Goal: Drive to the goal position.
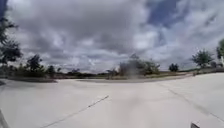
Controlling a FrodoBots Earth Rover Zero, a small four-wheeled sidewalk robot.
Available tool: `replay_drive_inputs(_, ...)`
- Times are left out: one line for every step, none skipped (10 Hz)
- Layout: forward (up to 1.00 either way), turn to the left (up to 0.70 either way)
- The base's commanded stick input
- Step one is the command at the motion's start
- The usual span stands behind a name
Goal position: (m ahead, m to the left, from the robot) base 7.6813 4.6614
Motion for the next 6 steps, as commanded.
replay_drive_inputs(0.69, 0.01)
replay_drive_inputs(0.69, 0.01)
replay_drive_inputs(0.69, 0.01)
replay_drive_inputs(0.69, 0.01)
replay_drive_inputs(0.69, 0.01)
replay_drive_inputs(0.69, 0.01)
